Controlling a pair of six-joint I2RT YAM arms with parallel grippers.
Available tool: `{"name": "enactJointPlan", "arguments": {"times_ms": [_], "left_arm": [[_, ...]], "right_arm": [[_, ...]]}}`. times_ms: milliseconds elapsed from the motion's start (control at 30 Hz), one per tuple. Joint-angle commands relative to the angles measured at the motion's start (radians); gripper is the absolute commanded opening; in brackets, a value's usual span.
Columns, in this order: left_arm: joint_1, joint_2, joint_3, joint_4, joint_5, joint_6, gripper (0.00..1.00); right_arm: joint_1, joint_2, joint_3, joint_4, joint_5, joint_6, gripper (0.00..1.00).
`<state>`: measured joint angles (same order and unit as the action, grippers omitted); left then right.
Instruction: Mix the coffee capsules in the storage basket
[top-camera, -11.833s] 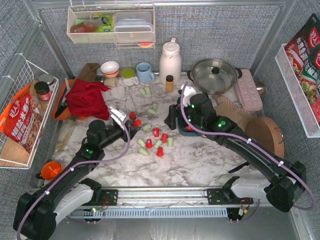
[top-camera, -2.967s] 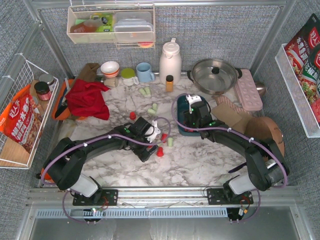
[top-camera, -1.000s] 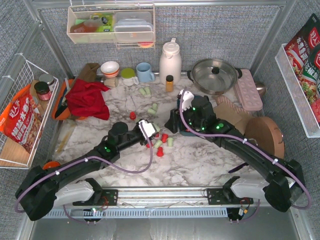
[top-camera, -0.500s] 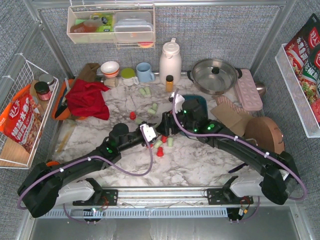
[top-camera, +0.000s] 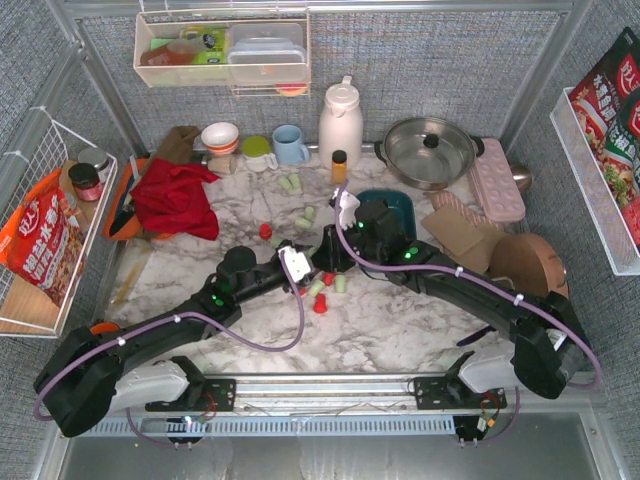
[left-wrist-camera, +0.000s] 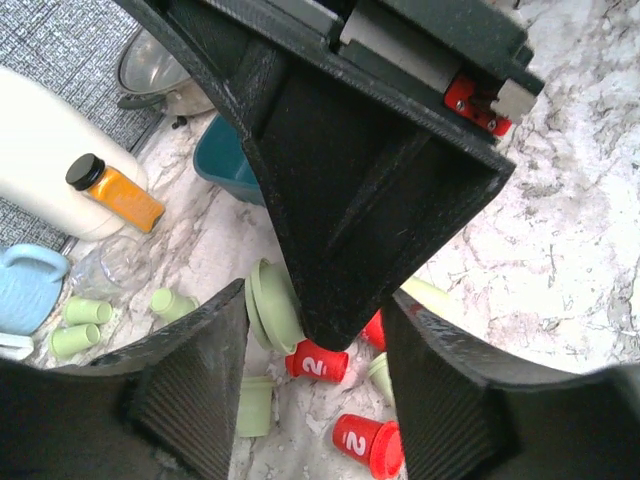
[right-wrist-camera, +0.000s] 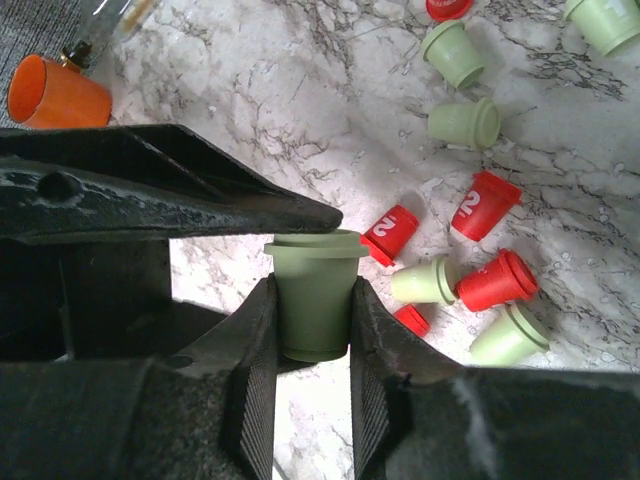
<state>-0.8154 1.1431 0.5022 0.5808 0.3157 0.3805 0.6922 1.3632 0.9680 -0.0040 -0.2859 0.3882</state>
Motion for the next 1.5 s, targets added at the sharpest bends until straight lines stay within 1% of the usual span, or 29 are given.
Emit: {"name": "enactJointPlan", "arguments": {"times_ms": [0,33,67,100,233,367,433,467,567,700,833,867,933,1000,1100,1233,1300,1400,1467], "left_arm": [[-0.001,-0.003,0.015,0.047,0.004,-0.016,0.72],[-0.001,-0.003,0.017,0.045,-0.006,-0.020,0.80],[-0.001,-0.003,0.020,0.043,-0.014,-0.028,0.93],[0.000,-0.002,0.022,0.042,-0.025,-0.036,0.98],[-0.001,0.007,0.042,-0.003,-0.046,-0.042,0.99],[-0.001,0.047,0.081,-0.108,-0.018,0.003,0.99],[-0.001,0.092,0.108,-0.171,-0.014,0.009,0.99],[-0.001,0.119,0.132,-0.220,-0.012,0.017,0.99],[-0.001,0.220,0.232,-0.407,-0.012,0.040,0.99],[0.008,0.319,0.322,-0.611,-0.003,0.116,0.99],[0.024,0.379,0.343,-0.710,-0.017,0.168,0.99],[0.030,0.392,0.348,-0.734,-0.014,0.179,0.99],[0.047,0.409,0.359,-0.787,0.010,0.203,0.99],[0.065,0.419,0.362,-0.819,0.035,0.229,0.99],[0.085,0.431,0.350,-0.832,0.047,0.261,1.00],[0.094,0.449,0.315,-0.780,0.046,0.274,0.98],[0.096,0.459,0.301,-0.746,0.032,0.269,0.95],[0.099,0.478,0.309,-0.716,-0.011,0.223,0.85],[0.099,0.492,0.317,-0.708,-0.034,0.206,0.83]], "right_arm": [[0.000,-0.012,-0.010,0.029,0.057,0.018,0.21],[-0.001,-0.020,-0.016,0.029,0.077,0.016,0.18],[-0.002,-0.027,-0.021,0.025,0.102,0.012,0.15],[-0.004,-0.035,-0.025,0.012,0.131,0.008,0.13],[-0.043,-0.076,-0.033,-0.043,0.273,-0.046,0.08],[-0.102,-0.101,-0.057,-0.086,0.500,-0.122,0.08],[-0.141,-0.090,-0.075,-0.080,0.574,-0.157,0.08],[-0.166,-0.076,-0.079,-0.079,0.587,-0.168,0.09],[-0.239,-0.028,-0.084,-0.066,0.567,-0.183,0.14],[-0.311,0.045,-0.083,-0.036,0.501,-0.206,0.30],[-0.352,0.112,-0.065,-0.049,0.435,-0.205,0.48],[-0.358,0.123,-0.062,-0.052,0.424,-0.204,0.54],[-0.366,0.140,-0.058,-0.059,0.408,-0.207,0.61],[-0.369,0.143,-0.060,-0.064,0.404,-0.213,0.65],[-0.373,0.124,-0.073,-0.064,0.401,-0.220,0.67],[-0.375,0.093,-0.094,-0.048,0.394,-0.221,0.67],[-0.375,0.086,-0.101,-0.043,0.391,-0.221,0.67],[-0.378,0.080,-0.104,-0.041,0.383,-0.219,0.67],[-0.379,0.079,-0.103,-0.042,0.374,-0.218,0.67]]}}
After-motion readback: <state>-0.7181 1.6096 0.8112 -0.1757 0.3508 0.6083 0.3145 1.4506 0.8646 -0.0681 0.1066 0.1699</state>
